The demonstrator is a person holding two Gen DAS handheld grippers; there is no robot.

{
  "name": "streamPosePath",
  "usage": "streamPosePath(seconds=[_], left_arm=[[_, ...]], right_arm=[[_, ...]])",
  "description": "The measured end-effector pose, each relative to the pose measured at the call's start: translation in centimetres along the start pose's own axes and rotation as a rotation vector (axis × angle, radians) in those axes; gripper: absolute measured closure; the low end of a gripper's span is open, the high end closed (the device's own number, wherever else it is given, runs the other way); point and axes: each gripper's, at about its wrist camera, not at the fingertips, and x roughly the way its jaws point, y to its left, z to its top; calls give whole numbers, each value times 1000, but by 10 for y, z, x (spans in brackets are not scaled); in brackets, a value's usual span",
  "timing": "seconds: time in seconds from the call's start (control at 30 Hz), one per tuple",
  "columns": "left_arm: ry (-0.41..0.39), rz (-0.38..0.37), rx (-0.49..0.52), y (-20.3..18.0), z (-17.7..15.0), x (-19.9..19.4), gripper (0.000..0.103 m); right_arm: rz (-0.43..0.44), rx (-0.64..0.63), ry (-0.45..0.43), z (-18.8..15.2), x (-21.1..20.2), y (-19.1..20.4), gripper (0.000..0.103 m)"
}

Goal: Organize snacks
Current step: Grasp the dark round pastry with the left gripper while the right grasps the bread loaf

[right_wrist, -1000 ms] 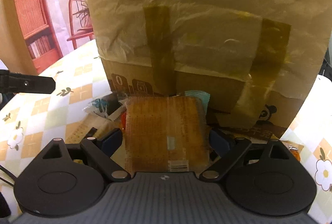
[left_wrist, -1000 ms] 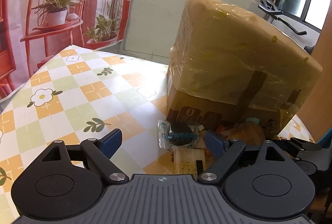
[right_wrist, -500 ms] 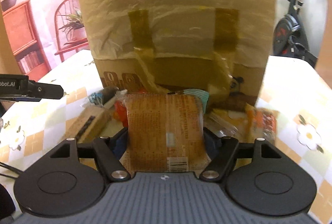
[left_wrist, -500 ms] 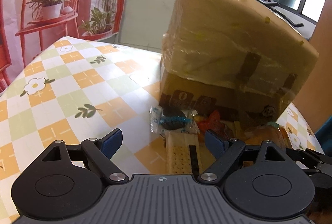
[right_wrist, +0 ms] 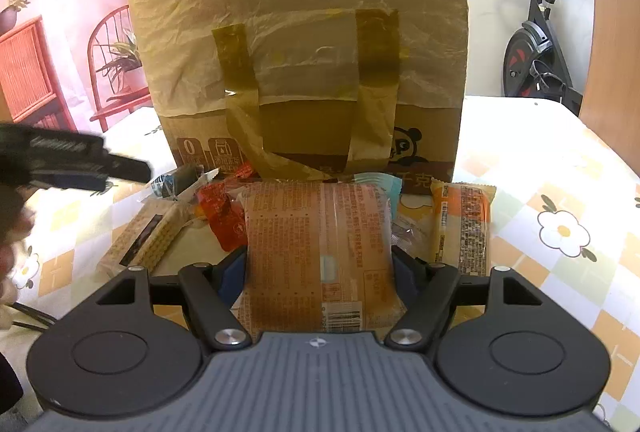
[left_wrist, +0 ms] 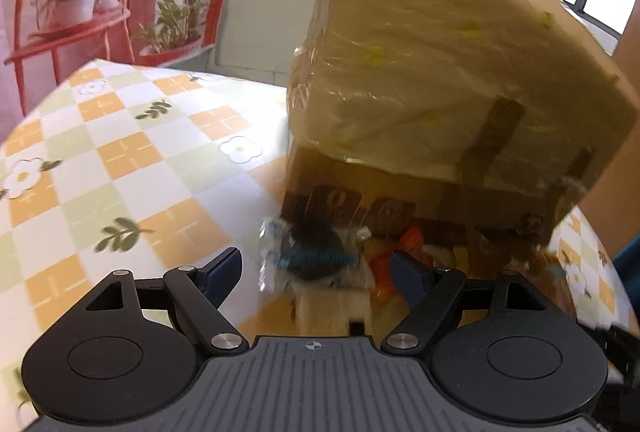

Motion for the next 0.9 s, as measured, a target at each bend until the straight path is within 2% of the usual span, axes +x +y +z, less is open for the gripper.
streamPosePath(seconds=[0.33,0.47,0.57,0.7,0.9], left_arm=[[40,28,22,-7,14,39,22],[77,49,36,-9,10,50,29],[68,54,53,-10,6,49,29],[52,33,67,-9,5,43,45],[30,54,97,-7,-6,25,48]], right_arm=[[11,4,-2,-1,-2,-2,30],[12,5,-1,-1,-1,-1,30],[12,6,-1,-1,-1,-1,30],[13,10,1,-1,1,-1,30],[15,16,1,0,1,-3,30]])
